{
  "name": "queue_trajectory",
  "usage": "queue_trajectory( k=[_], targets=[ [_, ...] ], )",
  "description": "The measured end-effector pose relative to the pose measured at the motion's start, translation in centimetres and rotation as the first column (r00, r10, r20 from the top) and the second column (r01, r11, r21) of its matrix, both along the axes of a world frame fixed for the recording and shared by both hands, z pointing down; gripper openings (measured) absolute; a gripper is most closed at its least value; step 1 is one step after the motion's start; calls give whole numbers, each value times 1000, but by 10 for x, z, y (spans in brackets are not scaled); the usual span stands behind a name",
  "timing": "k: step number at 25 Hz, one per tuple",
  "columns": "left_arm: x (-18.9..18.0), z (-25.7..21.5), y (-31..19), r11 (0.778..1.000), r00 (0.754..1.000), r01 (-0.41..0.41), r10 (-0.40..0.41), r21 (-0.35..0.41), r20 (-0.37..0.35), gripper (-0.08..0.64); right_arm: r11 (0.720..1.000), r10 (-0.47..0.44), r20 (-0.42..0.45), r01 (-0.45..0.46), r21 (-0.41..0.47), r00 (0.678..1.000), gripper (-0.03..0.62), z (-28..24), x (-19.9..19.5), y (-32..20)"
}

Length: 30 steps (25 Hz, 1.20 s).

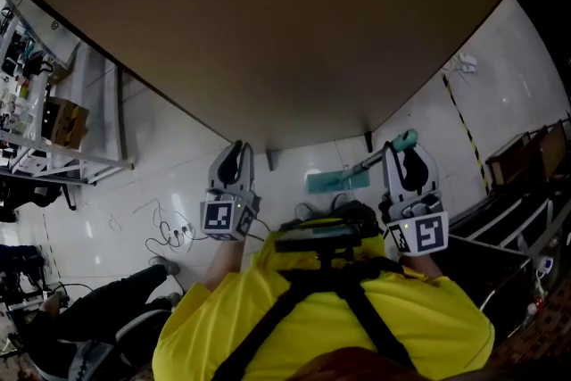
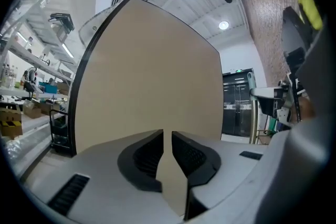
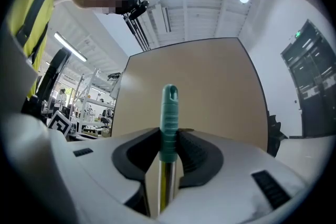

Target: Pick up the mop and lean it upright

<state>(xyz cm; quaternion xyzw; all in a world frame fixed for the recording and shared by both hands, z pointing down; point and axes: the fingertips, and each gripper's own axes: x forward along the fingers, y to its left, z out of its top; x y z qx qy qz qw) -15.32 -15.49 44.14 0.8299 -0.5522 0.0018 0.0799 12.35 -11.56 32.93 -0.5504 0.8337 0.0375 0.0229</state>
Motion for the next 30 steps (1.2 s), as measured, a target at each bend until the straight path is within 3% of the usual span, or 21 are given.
queue_trajectory(
  k=[5,14,22,30],
  targets=[
    [8,-10,8,999,999,-5,7,37,-54,35,1000,4,13,-4,13,1000,110,-8,3,16],
    [12,-6,16,999,998,-7,10,42,-69,31,1000,-5,8,5,-31,1000,109,8,1,14],
    [11,14,25,1000,999,-1,1,13,-50,31,983,4,-32,-10,-185,999,109,106,-6,-16],
    [8,40,16,999,1000,11,-12,-44,-25,31,941,11,-59,-30,-338,998,106,232,-18,-73]
  ],
)
